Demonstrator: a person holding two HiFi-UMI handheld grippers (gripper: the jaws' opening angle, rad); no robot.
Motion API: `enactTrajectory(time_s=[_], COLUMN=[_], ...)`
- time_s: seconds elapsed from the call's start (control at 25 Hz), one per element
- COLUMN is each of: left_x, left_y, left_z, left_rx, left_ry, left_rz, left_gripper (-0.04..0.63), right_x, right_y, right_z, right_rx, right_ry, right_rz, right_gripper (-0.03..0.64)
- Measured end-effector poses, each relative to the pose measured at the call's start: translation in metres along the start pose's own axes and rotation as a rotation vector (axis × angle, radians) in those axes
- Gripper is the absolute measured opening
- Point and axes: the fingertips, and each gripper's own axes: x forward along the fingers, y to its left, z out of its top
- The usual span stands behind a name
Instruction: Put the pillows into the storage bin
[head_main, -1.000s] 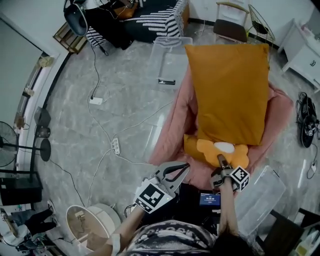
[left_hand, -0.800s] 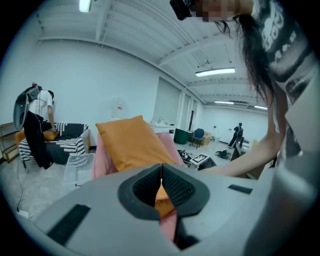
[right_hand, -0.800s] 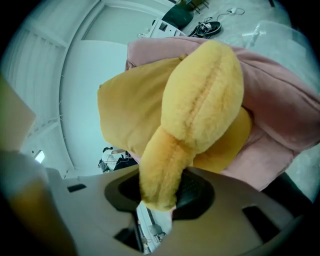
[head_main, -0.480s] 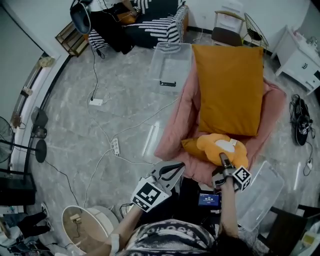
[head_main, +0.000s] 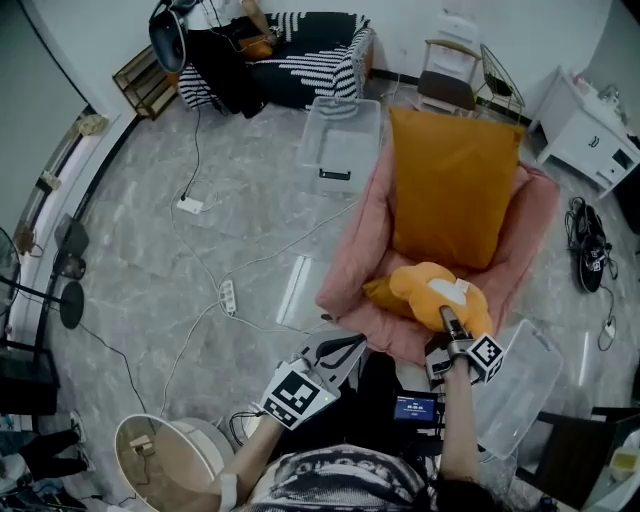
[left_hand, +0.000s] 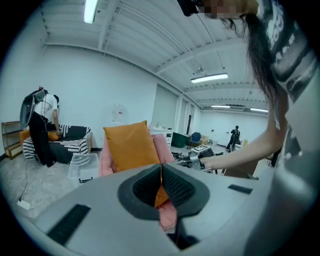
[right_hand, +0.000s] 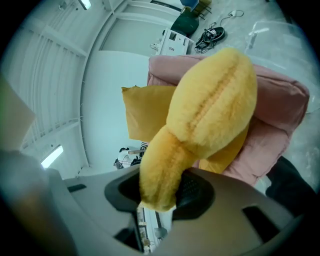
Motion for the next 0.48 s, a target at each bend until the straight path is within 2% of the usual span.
enactTrajectory(time_s=[0.24,0.48], left_x=[-0.016,-0.013], left_y=[-0.003,-0.015], left_z=[-0.007,-0.002], left_rx=[-0.015,-0.009], left_ry=[-0.024,-0.042], left_rz=[-0.006,-0.067], left_gripper=[0.012,0.012], right_x=[-0.018,-0.050], right_y=[0.028,0.058], right_z=[-0.004,-0.012], right_rx=[-0.081,-0.181], right_ry=[-0.017,-0.023], right_rz=[0.052,0.090], right_gripper=[0.127,0.127])
